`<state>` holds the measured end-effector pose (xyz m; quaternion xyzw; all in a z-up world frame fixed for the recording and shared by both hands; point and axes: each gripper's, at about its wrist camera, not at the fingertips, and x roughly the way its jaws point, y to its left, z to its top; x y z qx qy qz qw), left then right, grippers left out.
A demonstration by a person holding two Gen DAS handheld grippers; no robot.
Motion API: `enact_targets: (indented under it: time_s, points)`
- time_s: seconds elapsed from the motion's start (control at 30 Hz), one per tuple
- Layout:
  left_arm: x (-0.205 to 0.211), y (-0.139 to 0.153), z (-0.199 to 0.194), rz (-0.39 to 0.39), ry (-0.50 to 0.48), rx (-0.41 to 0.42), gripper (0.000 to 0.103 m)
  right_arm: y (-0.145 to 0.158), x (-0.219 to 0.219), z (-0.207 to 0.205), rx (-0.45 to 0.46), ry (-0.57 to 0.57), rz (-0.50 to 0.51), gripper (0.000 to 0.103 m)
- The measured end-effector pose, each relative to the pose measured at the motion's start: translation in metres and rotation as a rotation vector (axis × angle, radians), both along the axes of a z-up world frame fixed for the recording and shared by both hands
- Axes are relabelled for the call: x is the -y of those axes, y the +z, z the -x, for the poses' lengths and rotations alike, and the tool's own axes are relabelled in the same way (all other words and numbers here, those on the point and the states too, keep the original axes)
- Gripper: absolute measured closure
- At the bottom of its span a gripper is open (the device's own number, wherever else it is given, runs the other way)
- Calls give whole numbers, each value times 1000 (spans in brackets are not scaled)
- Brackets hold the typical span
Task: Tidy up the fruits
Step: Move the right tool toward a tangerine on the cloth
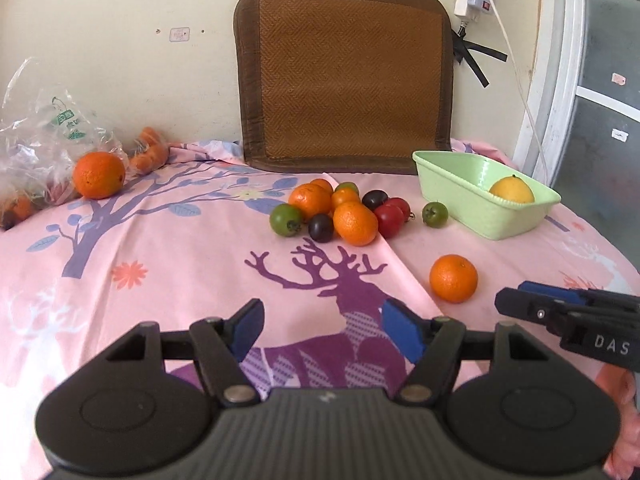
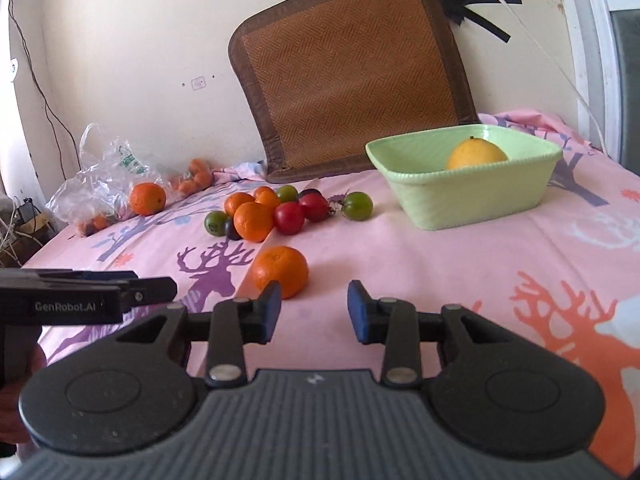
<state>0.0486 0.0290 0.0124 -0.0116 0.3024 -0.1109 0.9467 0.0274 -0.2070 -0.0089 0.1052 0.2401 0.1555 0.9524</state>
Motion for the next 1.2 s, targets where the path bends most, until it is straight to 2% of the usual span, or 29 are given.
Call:
enact_targets:
  time_s: [0.07,0.13,0.23,0.47,1.07,1.2]
  points:
    - [5,-10,1,-13,-4,-15,36,-2,4,0,-14,-29,-9,64]
    - [15,-14,9,-72,-11,20,36,-3,6,1,-16,-59,-23,64]
    - [24,-15,12,-124,-21,26,36,-3,9,0,-17,-87,-23,64]
    - [15,-17,10,-85,-1,13,36,-3,5,0,-13,-90,11,63]
    - [15,-17,8,-111,0,18,35,-2,12,-1,-5,-63,-20,63]
    - [22,-8,12,-85,-77,72,35,1,29,-22,-56,-71,-70,64]
